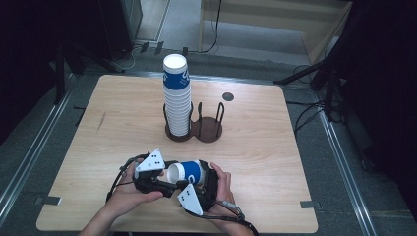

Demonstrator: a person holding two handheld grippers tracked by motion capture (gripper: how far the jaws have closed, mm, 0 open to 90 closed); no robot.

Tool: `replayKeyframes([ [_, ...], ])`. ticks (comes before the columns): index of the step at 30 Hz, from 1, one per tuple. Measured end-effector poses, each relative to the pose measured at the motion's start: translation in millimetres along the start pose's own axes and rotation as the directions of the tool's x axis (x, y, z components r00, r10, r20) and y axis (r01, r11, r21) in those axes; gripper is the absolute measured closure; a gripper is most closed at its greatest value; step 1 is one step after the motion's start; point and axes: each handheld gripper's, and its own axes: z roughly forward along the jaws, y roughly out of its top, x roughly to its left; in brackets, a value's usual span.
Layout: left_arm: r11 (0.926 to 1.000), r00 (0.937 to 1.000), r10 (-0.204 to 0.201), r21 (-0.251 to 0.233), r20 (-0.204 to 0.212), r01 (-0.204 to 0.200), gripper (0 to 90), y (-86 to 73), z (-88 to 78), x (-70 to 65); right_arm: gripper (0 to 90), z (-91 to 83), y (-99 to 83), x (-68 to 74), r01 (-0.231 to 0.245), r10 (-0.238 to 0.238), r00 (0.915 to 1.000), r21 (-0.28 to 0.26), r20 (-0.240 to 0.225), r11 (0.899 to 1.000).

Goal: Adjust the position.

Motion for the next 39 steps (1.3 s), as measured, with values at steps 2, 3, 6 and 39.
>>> replayKeyframes([
  [2,0.9999,1.0000,-0.004,-0.013,-0.007,0.004,28.2,0.1,-2.9,1.0,0.7,-2.6,2.2,-4.4,-0.011,0.011,0.9999,-0.019,0.007,1.000],
  [3,0.9999,1.0000,-0.004,-0.013,-0.007,0.004,28.1,0.1,-2.9,1.0,0.7,-2.6,2.2,-4.4,-0.011,0.011,0.9999,-0.019,0.007,1.000],
  [6,0.9997,0.9997,-0.011,-0.022,-0.023,0.011,28.1,0.4,-5.1,3.3,0.7,-4.3,3.9,-7.7,-0.025,0.025,0.9997,-0.025,0.004,0.999],
  [39,0.9780,0.9853,-0.072,-0.205,-0.155,0.039,28.0,-5.2,-22.9,25.6,0.8,-7.3,5.8,-32.9,-0.183,0.184,0.9810,-0.019,0.062,0.983],
])
